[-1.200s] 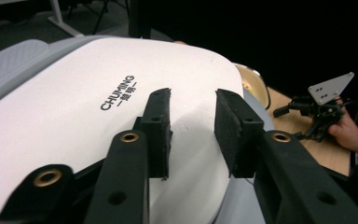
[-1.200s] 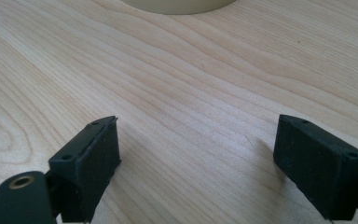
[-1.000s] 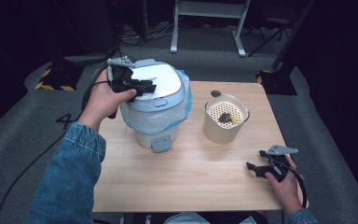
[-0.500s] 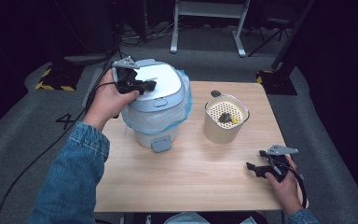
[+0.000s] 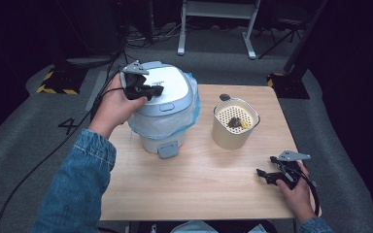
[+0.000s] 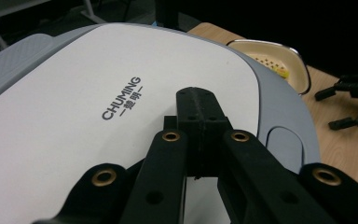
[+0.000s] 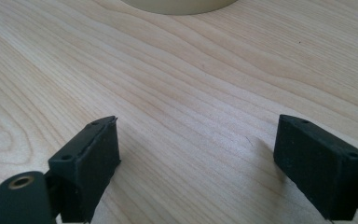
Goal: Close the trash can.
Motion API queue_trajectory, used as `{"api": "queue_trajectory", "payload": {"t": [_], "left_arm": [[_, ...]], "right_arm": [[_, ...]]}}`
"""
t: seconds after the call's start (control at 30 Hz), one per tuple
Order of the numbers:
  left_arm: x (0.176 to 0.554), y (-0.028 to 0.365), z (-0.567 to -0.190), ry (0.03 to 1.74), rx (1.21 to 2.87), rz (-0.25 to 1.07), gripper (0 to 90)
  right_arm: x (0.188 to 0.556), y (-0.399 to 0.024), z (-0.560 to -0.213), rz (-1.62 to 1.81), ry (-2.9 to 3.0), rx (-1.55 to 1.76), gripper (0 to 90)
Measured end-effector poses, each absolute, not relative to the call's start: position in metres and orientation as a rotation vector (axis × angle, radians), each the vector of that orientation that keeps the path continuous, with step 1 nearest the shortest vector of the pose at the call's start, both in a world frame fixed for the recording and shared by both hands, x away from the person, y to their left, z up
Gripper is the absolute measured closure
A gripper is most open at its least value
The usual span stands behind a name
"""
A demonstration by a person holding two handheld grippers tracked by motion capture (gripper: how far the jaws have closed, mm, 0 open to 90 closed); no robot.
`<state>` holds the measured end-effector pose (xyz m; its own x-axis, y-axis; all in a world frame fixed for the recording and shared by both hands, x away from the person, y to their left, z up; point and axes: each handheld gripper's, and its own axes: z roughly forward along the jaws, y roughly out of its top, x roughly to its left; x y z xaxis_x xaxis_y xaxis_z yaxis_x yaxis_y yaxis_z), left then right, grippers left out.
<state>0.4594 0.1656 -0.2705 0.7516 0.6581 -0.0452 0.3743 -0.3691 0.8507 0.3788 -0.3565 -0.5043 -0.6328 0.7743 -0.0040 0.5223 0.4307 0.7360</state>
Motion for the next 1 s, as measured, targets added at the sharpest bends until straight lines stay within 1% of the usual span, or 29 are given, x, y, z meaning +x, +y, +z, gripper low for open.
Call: {"api": "queue_trajectory", "payload": {"t": [0.07,0.1,0.17,0.2,0.3,0.5,0.6,0.77,1.0], "left_arm": [[0.458,0.164,-0.271,0.799,1.982,0.388,63.1],[0.457,0.163,-0.269,0.793,1.972,0.39,55.9],[0.451,0.162,-0.264,0.749,1.922,0.397,48.9],[0.447,0.162,-0.261,0.736,1.905,0.391,47.0],[0.431,0.159,-0.253,0.668,1.92,0.413,43.7],[0.392,0.157,-0.25,0.618,1.955,0.415,41.6],[0.372,0.159,-0.255,0.617,1.983,0.423,41.5],[0.346,0.169,-0.267,0.638,1.982,0.418,41.2],[0.327,0.187,-0.29,0.687,1.97,0.418,40.9]], "right_arm": [[0.379,-0.356,-0.504,1.028,2.348,1.109,14.1],[0.379,-0.356,-0.504,1.028,2.348,1.106,14.2],[0.38,-0.356,-0.504,1.029,2.349,1.106,14.2],[0.38,-0.356,-0.504,1.029,2.351,1.105,14.2],[0.38,-0.356,-0.504,1.029,2.351,1.105,14.2],[0.38,-0.356,-0.504,1.03,2.352,1.104,14.2],[0.38,-0.356,-0.504,1.029,2.352,1.104,14.2],[0.381,-0.354,-0.504,1.031,2.353,1.101,14.1],[0.382,-0.35,-0.504,1.029,2.359,1.094,14.1]]}}
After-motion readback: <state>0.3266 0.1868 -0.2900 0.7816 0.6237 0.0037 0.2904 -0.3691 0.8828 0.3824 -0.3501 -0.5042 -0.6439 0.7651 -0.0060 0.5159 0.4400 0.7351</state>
